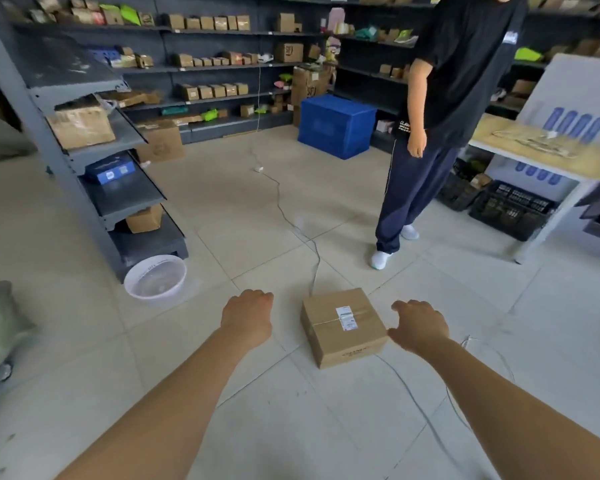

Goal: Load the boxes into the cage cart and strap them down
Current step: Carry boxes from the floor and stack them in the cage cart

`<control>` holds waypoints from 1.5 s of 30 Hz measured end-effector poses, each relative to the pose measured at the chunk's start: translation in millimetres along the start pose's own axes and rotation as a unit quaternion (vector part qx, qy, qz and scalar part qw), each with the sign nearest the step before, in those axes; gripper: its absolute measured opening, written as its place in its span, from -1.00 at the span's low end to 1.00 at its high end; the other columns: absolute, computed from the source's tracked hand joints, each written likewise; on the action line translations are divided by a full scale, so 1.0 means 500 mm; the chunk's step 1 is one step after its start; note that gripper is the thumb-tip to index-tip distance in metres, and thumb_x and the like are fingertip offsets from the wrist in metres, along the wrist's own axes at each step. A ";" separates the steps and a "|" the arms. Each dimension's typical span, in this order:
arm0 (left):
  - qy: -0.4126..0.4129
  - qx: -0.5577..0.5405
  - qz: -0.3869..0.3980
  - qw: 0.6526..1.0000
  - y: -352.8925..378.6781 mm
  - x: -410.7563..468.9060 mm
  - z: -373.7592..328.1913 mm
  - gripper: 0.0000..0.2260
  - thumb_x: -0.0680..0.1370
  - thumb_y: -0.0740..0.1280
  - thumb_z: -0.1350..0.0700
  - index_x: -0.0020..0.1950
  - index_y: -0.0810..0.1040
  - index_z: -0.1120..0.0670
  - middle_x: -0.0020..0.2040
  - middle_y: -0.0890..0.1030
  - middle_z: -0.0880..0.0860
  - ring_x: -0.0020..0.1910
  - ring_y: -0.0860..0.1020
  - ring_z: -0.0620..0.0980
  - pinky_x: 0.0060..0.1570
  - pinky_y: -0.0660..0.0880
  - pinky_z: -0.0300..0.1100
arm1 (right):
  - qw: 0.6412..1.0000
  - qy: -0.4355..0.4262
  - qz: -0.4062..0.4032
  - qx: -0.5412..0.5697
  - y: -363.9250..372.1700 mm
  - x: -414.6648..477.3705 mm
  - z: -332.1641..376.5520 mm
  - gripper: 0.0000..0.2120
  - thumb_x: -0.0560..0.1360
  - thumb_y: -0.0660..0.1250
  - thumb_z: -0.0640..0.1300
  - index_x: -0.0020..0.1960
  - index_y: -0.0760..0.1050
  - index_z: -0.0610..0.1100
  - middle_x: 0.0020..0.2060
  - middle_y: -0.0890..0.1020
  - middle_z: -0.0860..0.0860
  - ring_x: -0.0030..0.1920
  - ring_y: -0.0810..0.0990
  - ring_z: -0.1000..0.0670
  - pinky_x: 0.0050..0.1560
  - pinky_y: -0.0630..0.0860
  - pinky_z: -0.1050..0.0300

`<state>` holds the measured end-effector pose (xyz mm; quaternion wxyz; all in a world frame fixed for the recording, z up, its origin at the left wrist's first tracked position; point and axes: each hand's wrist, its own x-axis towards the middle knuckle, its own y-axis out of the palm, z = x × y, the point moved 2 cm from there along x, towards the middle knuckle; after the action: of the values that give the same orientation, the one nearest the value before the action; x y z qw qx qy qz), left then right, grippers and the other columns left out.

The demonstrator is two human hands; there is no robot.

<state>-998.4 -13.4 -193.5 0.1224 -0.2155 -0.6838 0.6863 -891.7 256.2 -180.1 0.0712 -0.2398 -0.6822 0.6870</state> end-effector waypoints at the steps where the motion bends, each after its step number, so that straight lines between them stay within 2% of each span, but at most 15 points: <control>1: 0.004 0.001 0.005 1.000 0.008 0.021 -0.009 -0.76 0.55 0.24 0.17 0.22 0.42 0.10 0.16 0.52 0.04 0.19 0.45 0.06 -0.04 0.31 -0.15 | 1.000 0.002 0.005 0.002 0.004 0.017 -0.010 -0.53 0.53 0.28 0.01 0.41 0.35 -0.02 0.27 0.49 -0.01 0.33 0.40 -0.07 0.28 0.38 0.08; 5: 0.006 0.000 0.038 0.999 0.049 0.130 -0.065 -0.71 0.56 0.23 0.16 0.28 0.41 0.10 0.18 0.51 0.04 0.21 0.45 0.06 0.07 0.38 -0.12 | 1.000 0.005 0.030 0.002 0.030 0.118 -0.069 -0.53 0.53 0.27 0.01 0.42 0.34 -0.03 0.29 0.48 -0.01 0.35 0.39 -0.07 0.29 0.37 0.08; 10: -0.020 -0.024 0.083 0.996 0.101 0.262 -0.149 -0.80 0.54 0.22 0.19 0.15 0.44 0.11 0.12 0.52 0.04 0.17 0.47 0.07 -0.01 0.37 -0.14 | 0.998 -0.001 0.057 -0.002 0.055 0.269 -0.150 -0.56 0.54 0.26 -0.02 0.40 0.37 -0.05 0.29 0.49 -0.03 0.34 0.39 -0.07 0.29 0.37 0.07; 15: -0.055 -0.052 0.127 0.989 0.151 0.380 -0.213 -0.66 0.56 0.23 0.13 0.34 0.40 0.09 0.25 0.49 0.03 0.28 0.44 0.07 0.13 0.41 -0.09 | 0.996 -0.006 0.084 -0.019 0.077 0.405 -0.215 -0.58 0.54 0.26 -0.04 0.38 0.39 -0.06 0.24 0.51 -0.04 0.30 0.42 -0.08 0.24 0.40 0.07; 20: -0.084 -0.061 0.180 0.978 0.210 0.501 -0.240 -0.62 0.55 0.24 0.13 0.38 0.38 0.05 0.29 0.48 0.02 0.30 0.44 0.06 0.16 0.43 -0.10 | 0.993 -0.007 0.112 -0.025 0.100 0.543 -0.254 -0.58 0.54 0.25 -0.06 0.39 0.38 -0.06 0.24 0.52 -0.04 0.31 0.41 -0.08 0.22 0.41 0.06; 24: -0.101 -0.077 0.214 0.969 0.272 0.601 -0.252 -0.62 0.53 0.23 0.14 0.36 0.40 0.07 0.24 0.49 0.02 0.23 0.47 0.05 0.06 0.45 -0.12 | 0.990 -0.010 0.141 -0.024 0.137 0.666 -0.275 -0.59 0.54 0.25 -0.06 0.38 0.39 -0.06 0.23 0.52 -0.03 0.31 0.41 -0.08 0.21 0.41 0.08; 28: -0.133 -0.101 0.253 0.953 0.339 0.696 -0.263 -0.62 0.54 0.24 0.14 0.36 0.40 0.07 0.25 0.50 0.02 0.20 0.49 0.03 -0.05 0.41 -0.18 | 0.982 -0.016 0.179 -0.050 0.182 0.780 -0.290 -0.60 0.54 0.24 -0.09 0.37 0.39 -0.07 0.22 0.52 -0.04 0.29 0.42 -0.07 0.17 0.42 0.09; 35: -0.187 -0.144 0.300 0.924 0.447 0.822 -0.283 -0.59 0.56 0.25 0.10 0.41 0.38 0.10 0.31 0.48 0.05 0.27 0.46 0.06 0.14 0.46 -0.10 | 0.970 -0.035 0.232 -0.061 0.273 0.965 -0.311 -0.59 0.56 0.24 -0.05 0.39 0.37 -0.07 0.24 0.50 -0.05 0.31 0.40 -0.09 0.15 0.43 0.06; 45: -0.311 -0.194 0.307 0.878 0.682 0.933 -0.336 -0.62 0.55 0.27 0.08 0.35 0.42 0.11 0.30 0.51 0.07 0.28 0.46 0.10 0.08 0.44 -0.09 | 0.958 -0.038 0.282 -0.042 0.514 1.165 -0.354 -0.63 0.54 0.26 -0.10 0.33 0.42 -0.09 0.19 0.53 -0.06 0.29 0.42 -0.10 -0.02 0.39 0.09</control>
<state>-1286.8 339.2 -586.7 -0.3574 -0.2091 -0.7057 0.5750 -1266.8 648.3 -557.0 -0.1615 -0.3989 -0.6174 0.6585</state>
